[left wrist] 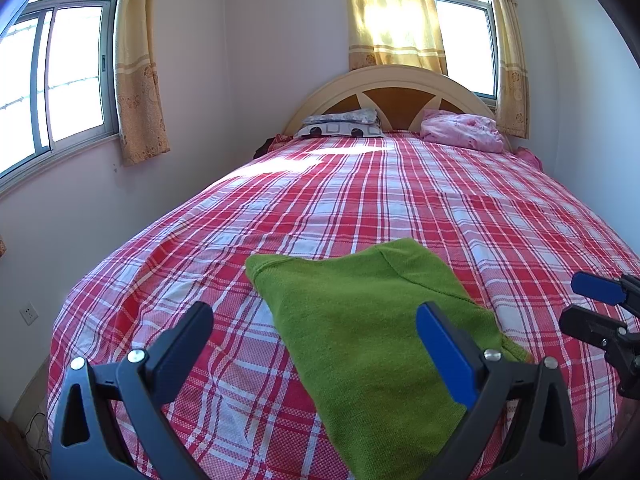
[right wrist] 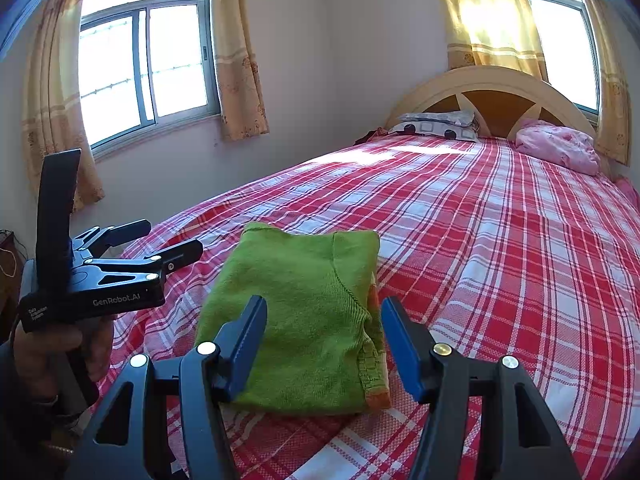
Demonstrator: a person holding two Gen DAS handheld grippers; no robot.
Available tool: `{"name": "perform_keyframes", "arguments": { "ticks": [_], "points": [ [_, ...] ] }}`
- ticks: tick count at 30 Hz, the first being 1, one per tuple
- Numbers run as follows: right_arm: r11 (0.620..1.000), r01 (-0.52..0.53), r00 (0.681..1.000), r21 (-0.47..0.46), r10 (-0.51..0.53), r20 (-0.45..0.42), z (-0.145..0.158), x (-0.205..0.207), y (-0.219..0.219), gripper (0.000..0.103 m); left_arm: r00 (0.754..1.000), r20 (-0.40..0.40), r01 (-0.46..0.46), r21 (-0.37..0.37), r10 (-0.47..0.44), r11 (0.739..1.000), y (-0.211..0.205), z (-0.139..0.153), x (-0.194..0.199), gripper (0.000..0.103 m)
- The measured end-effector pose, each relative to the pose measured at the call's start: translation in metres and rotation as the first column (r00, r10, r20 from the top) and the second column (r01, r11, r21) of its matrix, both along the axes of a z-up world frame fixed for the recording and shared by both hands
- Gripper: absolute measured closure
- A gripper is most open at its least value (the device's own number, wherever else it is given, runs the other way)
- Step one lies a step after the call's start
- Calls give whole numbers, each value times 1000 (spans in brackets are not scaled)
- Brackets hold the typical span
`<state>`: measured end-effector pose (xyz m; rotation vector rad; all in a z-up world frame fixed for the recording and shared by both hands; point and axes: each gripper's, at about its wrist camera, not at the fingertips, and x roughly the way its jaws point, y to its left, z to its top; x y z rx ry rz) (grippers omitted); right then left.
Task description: Fold small clothes
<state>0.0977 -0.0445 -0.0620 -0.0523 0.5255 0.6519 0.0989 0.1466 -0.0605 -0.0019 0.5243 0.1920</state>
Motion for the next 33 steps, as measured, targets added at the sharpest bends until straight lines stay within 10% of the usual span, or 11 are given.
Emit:
{"name": "perform_keyframes", "arguments": {
  "ticks": [33],
  "points": [
    [1000, -11, 1000, 2, 11, 27, 1, -7, 2, 42, 1000, -4, -29, 39, 29, 999, 7, -3, 3, 0]
  ]
}}
